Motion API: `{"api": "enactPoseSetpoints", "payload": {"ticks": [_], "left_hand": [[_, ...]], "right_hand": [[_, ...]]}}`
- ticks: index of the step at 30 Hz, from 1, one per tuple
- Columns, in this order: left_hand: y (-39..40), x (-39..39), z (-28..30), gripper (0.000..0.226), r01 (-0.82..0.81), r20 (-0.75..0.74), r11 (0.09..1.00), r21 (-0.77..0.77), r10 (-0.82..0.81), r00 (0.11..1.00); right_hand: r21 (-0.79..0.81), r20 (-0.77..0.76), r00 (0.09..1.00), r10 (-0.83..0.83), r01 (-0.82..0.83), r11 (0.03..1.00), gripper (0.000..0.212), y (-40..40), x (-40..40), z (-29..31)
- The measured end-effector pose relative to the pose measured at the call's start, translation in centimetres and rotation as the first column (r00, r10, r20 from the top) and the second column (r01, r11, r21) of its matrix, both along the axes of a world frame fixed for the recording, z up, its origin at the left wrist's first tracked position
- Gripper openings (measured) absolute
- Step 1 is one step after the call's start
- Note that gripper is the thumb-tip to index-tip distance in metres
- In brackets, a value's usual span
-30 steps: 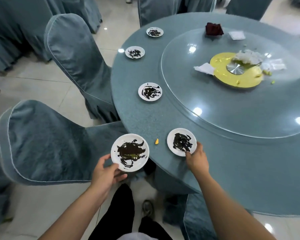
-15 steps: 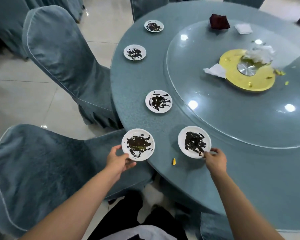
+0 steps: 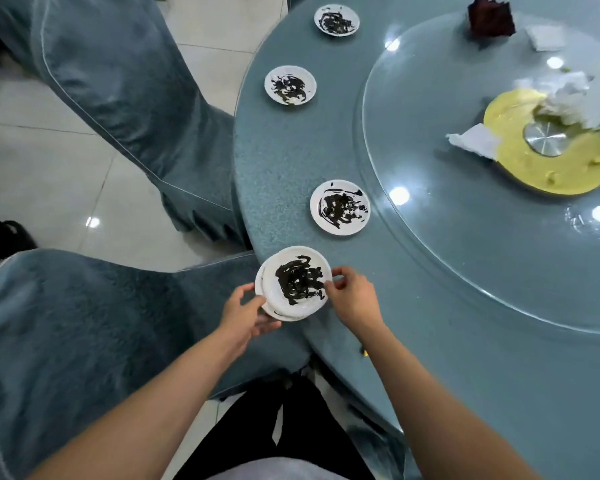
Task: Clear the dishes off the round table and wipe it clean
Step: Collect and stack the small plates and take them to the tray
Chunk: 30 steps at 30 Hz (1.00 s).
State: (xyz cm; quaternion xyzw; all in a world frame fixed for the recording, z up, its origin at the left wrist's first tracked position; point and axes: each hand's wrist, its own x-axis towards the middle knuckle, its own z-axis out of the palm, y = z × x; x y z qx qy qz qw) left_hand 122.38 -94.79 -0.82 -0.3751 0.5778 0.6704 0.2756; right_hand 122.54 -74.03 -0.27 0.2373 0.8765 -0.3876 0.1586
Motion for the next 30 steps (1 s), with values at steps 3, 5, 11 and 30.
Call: {"api": "enactPoseSetpoints", "payload": {"ticks": [3, 5, 11, 30], "left_hand": [[0.2, -0.2, -0.4, 0.033, -0.006, 0.004, 1.000, -0.013, 0.006, 1.000], [0.4, -0.2, -0.6, 0.034, 0.001, 0.000, 0.999, -0.032, -0.001, 1.000], [0.5, 0.0, -1.1, 0.039, -0.010, -0.018, 0.997, -0.070, 0.009, 1.000], [1.2, 0.6, 0.4, 0.020, -0.144, 0.051, 0.990, 0.001, 0.144, 0.988]], "right_hand": [[0.083, -0.013, 1.000, 0.023, -0.022, 0.996, 0.016, 0.5, -2.3, 0.2], [0.098, -0.042, 0.997, -0.069, 0.073, 0.993, 0.019, 1.6, -4.2, 0.1], [-0.038, 0.037, 0.895, -0.444, 0.445, 0.895, 0.036, 5.2, -10.8, -1.5], [-0.190, -0.074, 0.994, -0.086, 0.071, 0.979, 0.002, 2.4, -2.9, -1.5]]}}
